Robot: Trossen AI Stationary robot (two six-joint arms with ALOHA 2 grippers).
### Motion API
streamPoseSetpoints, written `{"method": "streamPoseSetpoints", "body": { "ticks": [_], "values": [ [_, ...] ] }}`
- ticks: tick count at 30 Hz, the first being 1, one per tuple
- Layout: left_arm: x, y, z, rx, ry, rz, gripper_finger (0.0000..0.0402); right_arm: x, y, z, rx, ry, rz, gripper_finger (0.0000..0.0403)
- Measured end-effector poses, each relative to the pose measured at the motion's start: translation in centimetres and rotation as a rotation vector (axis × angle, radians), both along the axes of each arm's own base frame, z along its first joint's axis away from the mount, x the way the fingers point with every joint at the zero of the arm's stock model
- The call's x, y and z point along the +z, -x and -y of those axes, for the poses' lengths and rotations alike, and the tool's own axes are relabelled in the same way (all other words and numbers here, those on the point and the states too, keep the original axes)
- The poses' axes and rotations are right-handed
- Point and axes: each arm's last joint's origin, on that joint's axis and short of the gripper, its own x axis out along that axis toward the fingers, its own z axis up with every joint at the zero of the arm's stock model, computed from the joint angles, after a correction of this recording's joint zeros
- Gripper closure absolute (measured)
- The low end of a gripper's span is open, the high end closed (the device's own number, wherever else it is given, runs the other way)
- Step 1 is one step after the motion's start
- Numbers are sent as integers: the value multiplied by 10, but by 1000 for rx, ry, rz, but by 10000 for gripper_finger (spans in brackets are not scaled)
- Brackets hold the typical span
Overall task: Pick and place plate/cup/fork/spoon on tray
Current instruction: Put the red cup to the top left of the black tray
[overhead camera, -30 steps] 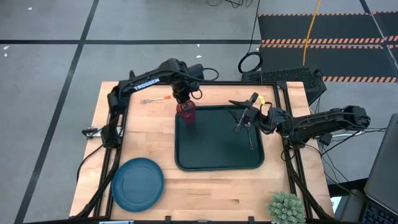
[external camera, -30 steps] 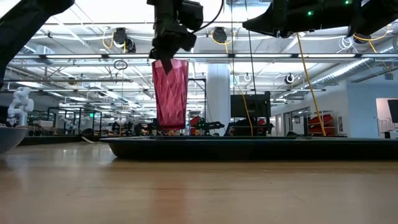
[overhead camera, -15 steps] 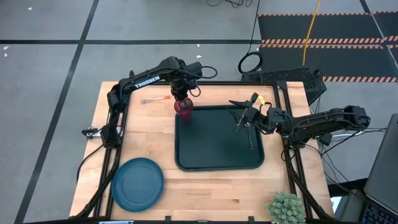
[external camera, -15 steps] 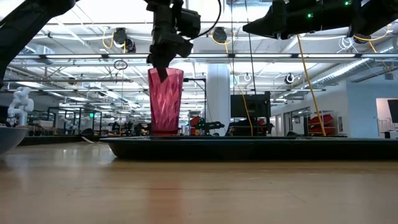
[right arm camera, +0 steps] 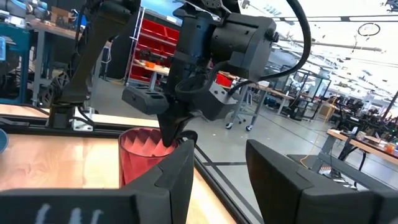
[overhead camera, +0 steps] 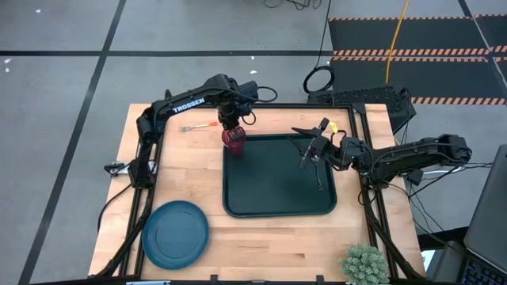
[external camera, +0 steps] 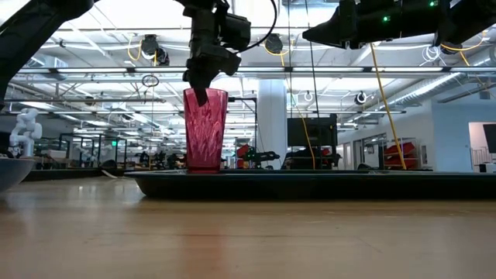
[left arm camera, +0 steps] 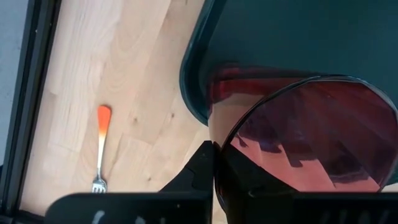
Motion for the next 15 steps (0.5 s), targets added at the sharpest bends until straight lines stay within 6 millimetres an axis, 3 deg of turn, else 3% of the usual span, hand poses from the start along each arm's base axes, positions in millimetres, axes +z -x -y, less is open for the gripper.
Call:
{"method": "streamPoseSetpoints", "body": {
  "ticks": [4, 11, 15],
  "values": [
    [0, -1, 0, 0, -4, 9, 376, 0, 0, 0, 0, 0, 0, 261],
    [0, -3, -1, -6, -14, 26, 393, 0, 0, 0, 0, 0, 0, 261],
    [0, -3, -1, -7, -15, 29, 383, 0, 0, 0, 0, 0, -4, 261]
  ]
}}
